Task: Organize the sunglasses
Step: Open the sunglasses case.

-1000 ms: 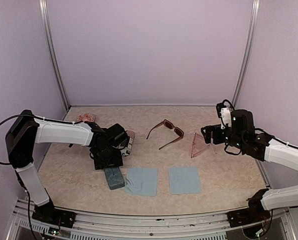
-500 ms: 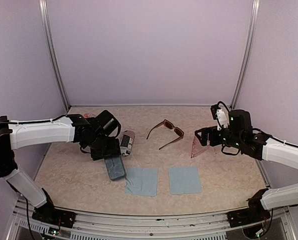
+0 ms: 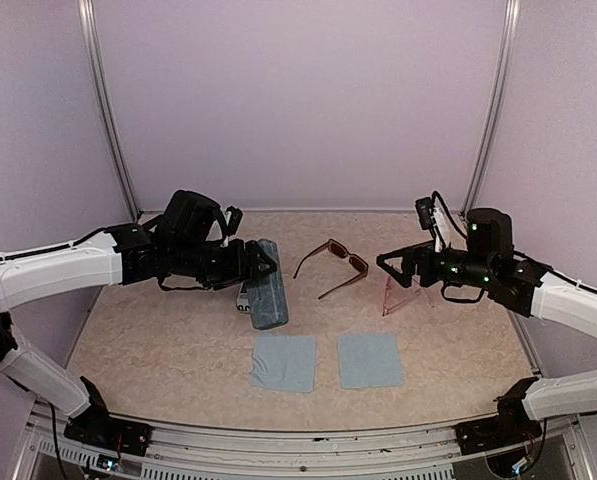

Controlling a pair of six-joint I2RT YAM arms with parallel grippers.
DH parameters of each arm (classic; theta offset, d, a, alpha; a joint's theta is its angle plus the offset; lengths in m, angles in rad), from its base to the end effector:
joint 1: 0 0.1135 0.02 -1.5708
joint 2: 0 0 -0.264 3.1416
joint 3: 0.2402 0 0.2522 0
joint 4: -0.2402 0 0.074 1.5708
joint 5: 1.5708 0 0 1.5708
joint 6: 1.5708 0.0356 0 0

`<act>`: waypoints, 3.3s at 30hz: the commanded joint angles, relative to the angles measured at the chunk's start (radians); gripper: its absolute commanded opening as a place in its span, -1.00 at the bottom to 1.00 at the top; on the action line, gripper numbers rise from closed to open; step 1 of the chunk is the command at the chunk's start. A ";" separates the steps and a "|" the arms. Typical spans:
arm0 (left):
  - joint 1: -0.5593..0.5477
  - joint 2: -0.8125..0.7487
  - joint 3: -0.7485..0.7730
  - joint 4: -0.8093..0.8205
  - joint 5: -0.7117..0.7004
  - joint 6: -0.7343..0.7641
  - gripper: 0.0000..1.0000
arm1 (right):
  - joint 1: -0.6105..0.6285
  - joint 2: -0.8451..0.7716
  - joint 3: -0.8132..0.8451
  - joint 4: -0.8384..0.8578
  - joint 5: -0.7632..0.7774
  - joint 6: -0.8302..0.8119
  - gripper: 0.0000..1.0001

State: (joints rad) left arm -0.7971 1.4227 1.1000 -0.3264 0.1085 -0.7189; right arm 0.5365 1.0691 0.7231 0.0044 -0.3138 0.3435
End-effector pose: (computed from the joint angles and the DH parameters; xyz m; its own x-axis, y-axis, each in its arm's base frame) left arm 0.2205 -0.2313 0.2877 -0.8259 -0.0914 -0.5564 0.3023 0.7611 -0.5739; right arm 0.2054 0.1349 0.2822 -0.5190 0.0641 -0.8524 -0.5962 0.6875 0.4147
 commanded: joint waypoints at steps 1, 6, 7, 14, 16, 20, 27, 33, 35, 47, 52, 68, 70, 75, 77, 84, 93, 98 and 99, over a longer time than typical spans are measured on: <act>0.000 -0.017 -0.021 0.227 0.164 0.070 -1.00 | 0.008 -0.031 0.011 0.026 -0.132 0.034 0.94; -0.008 -0.028 -0.041 0.350 0.233 0.102 -1.00 | 0.012 -0.003 0.019 0.032 -0.235 0.082 0.93; -0.008 -0.029 -0.046 0.372 0.247 0.106 -1.00 | 0.015 0.002 0.019 0.038 -0.254 0.091 0.93; -0.010 -0.041 -0.078 0.500 0.330 0.087 -1.00 | 0.048 0.065 0.015 0.173 -0.369 0.180 0.99; -0.014 -0.038 -0.080 0.526 0.350 0.080 -1.00 | 0.056 0.094 0.028 0.206 -0.394 0.197 1.00; -0.032 -0.030 -0.082 0.572 0.361 0.077 -1.00 | 0.087 0.156 0.071 0.254 -0.440 0.218 1.00; -0.058 0.021 -0.074 0.690 0.392 0.045 -1.00 | 0.144 0.258 0.143 0.367 -0.488 0.269 1.00; -0.080 0.055 -0.053 0.712 0.385 0.045 -1.00 | 0.180 0.295 0.172 0.404 -0.503 0.285 1.00; -0.085 0.062 -0.051 0.715 0.384 0.047 -1.00 | 0.189 0.303 0.185 0.406 -0.516 0.285 1.00; -0.088 0.050 -0.057 0.717 0.383 0.053 -1.00 | 0.200 0.319 0.194 0.281 -0.390 0.234 0.94; -0.088 0.041 -0.060 0.717 0.389 0.051 -1.00 | 0.200 0.308 0.186 0.236 -0.326 0.213 0.91; -0.090 0.019 -0.073 0.733 0.418 0.057 -1.00 | 0.200 0.248 0.173 0.027 0.085 0.178 0.70; -0.092 0.019 -0.071 0.738 0.427 0.058 -1.00 | 0.199 0.254 0.179 0.005 0.111 0.179 0.69; -0.094 0.018 -0.070 0.744 0.447 0.062 -1.00 | 0.200 0.272 0.193 -0.048 0.170 0.180 0.62; -0.094 0.014 -0.070 0.745 0.453 0.065 -1.00 | 0.200 0.279 0.197 -0.062 0.186 0.181 0.59; -0.094 0.011 -0.067 0.737 0.463 0.072 -1.00 | 0.200 0.271 0.192 -0.056 0.204 0.183 0.50; -0.094 0.036 -0.056 0.712 0.456 0.079 -1.00 | 0.200 0.170 0.153 0.032 0.153 0.151 0.57; -0.088 0.055 -0.035 0.679 0.444 0.081 -1.00 | 0.200 0.099 0.148 0.037 0.124 0.069 0.71; -0.086 0.059 -0.033 0.676 0.446 0.078 -1.00 | 0.200 0.088 0.145 0.042 0.119 0.057 0.73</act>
State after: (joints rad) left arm -0.8841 1.4788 1.0164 0.3206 0.5346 -0.6483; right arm 0.7429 1.2190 0.8841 0.0055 -0.1802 0.4751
